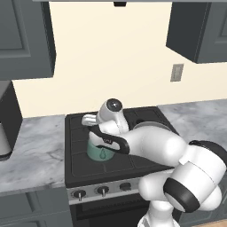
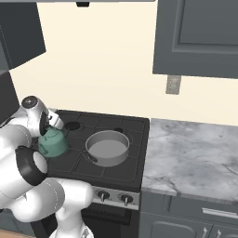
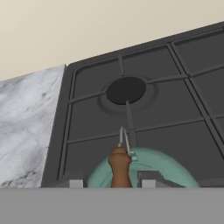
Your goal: Pick the kettle from the counter and place it on a stove burner. Then turn the burner on.
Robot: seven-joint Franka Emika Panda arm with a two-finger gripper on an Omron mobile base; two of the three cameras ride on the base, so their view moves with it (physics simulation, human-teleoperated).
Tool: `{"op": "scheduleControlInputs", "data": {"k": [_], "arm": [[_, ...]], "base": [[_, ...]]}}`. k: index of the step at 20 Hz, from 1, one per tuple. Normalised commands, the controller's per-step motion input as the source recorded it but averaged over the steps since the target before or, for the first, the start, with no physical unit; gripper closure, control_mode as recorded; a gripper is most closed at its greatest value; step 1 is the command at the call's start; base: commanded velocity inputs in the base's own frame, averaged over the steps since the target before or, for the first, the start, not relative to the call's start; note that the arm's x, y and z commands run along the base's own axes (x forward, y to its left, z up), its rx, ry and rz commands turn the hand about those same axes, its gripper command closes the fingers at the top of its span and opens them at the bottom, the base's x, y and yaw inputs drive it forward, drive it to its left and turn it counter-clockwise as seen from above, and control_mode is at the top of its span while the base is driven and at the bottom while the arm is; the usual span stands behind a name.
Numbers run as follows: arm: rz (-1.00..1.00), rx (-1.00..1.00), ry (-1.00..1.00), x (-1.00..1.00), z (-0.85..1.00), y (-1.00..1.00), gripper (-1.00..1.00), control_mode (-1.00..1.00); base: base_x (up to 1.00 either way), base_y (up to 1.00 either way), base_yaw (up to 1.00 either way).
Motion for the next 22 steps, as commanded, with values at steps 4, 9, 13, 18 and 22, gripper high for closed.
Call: {"op": "scheduleControlInputs", "data": {"k": [4,9,13,18,22], "arm": [[0.00,0.00,0.00,0.00,0.00,0.00,-1.00,-1.00],[0.00,0.00,0.00,0.00,0.00,0.00,-1.00,-1.00],[0.00,0.00,0.00,-0.33,0.00,0.00,-1.00,-1.00],[0.00,0.00,-0.03,-0.97,0.00,0.00,-1.00,-1.00],[0.00,0.00,-0.13,-1.00,0.00,-0.01,-1.00,-1.00]], "base": [[0.00,0.00,0.00],[0.00,0.00,0.00],[0.00,0.00,0.00],[0.00,0.00,0.00],[0.00,0.00,0.00]]}}
